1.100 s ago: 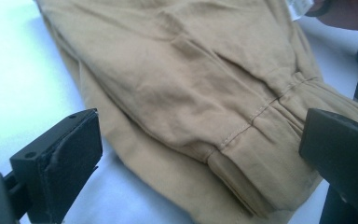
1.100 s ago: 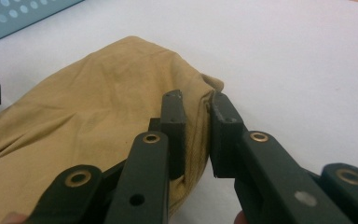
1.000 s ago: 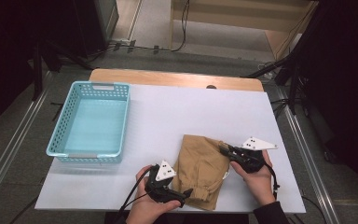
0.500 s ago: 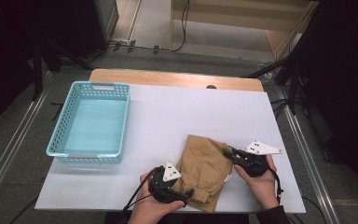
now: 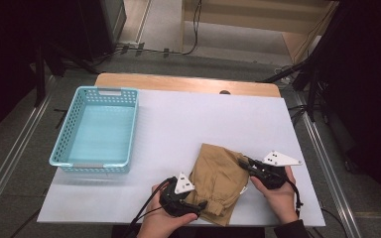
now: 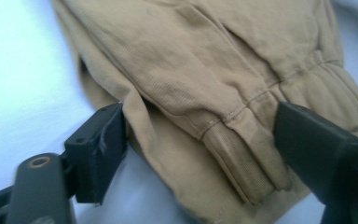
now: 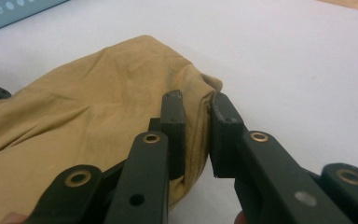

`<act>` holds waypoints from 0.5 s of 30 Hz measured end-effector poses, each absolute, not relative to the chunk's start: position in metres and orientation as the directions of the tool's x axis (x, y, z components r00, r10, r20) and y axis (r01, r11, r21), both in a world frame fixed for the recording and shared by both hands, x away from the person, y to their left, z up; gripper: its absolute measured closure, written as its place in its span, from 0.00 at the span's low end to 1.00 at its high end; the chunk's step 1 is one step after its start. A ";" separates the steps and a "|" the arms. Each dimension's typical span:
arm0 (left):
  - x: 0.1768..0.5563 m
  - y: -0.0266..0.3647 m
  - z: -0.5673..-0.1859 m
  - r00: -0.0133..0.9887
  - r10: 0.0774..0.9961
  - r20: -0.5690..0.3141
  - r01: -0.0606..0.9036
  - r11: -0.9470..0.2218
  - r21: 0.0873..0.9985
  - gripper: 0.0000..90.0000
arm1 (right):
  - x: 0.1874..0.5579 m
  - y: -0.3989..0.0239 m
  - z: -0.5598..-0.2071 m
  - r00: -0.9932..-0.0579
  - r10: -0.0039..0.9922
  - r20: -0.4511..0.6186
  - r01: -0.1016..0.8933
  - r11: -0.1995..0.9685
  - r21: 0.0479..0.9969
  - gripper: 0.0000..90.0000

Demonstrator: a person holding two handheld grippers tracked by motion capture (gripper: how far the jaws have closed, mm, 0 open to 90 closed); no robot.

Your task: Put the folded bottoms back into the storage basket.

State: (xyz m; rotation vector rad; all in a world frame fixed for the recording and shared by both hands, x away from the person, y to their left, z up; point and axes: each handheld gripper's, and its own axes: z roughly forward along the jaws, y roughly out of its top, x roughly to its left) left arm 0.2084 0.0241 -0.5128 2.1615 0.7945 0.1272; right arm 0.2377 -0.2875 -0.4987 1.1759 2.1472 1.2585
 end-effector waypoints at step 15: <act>0.207 0.016 -0.514 0.786 0.588 -0.189 0.519 -0.463 0.719 0.11 | 0.232 -0.297 -0.500 -0.551 0.831 0.071 0.471 0.240 0.849 0.85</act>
